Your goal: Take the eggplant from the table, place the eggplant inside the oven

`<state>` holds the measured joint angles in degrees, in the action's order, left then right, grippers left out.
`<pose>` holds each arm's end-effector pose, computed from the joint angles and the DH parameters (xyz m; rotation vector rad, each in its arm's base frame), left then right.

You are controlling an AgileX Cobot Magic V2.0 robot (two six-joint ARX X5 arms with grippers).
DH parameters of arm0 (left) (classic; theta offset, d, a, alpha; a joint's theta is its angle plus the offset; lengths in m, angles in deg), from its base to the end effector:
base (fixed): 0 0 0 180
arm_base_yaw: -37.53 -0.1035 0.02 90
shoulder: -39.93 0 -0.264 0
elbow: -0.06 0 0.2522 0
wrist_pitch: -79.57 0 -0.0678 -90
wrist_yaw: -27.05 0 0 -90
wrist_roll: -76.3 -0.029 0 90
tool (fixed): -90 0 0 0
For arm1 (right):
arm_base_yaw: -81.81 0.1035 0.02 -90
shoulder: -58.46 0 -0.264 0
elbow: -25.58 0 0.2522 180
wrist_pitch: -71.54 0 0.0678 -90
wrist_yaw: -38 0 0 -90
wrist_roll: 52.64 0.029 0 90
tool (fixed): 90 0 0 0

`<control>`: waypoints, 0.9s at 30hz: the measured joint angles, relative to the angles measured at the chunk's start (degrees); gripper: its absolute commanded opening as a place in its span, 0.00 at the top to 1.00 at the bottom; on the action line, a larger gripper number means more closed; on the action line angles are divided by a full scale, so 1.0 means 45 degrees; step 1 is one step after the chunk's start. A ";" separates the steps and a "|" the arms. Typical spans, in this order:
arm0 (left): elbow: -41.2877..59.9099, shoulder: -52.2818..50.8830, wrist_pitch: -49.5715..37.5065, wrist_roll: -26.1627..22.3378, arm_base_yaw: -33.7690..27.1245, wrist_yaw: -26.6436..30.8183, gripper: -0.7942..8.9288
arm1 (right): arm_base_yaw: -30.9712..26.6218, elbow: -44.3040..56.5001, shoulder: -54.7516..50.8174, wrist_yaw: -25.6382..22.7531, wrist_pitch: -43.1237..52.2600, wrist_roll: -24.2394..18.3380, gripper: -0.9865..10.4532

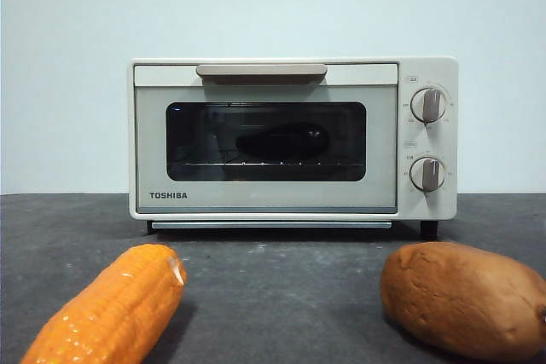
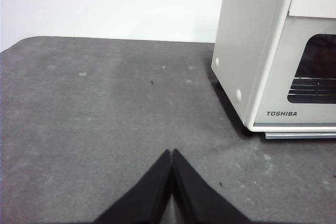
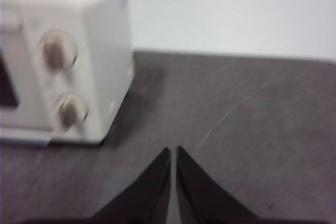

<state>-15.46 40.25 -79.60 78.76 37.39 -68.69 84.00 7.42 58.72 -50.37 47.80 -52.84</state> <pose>0.0956 -0.0027 0.1616 -0.0479 0.1003 -0.0955 0.0922 0.0044 0.1724 -0.0040 0.1018 0.0668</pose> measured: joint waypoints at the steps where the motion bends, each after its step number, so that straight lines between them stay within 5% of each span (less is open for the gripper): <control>1: 0.0000 0.0000 0.0000 0.0000 0.0000 0.0000 0.91 | 0.0000 0.0194 0.0000 0.0029 -0.0005 0.0005 0.91; 27: 0.0000 0.0000 0.0000 0.0000 0.0000 0.0000 0.91 | 0.0000 0.0763 0.0010 -0.0029 0.0092 0.0058 0.91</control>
<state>-15.46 40.25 -79.60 78.76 37.39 -68.69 84.00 10.85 58.76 -50.50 48.21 -52.58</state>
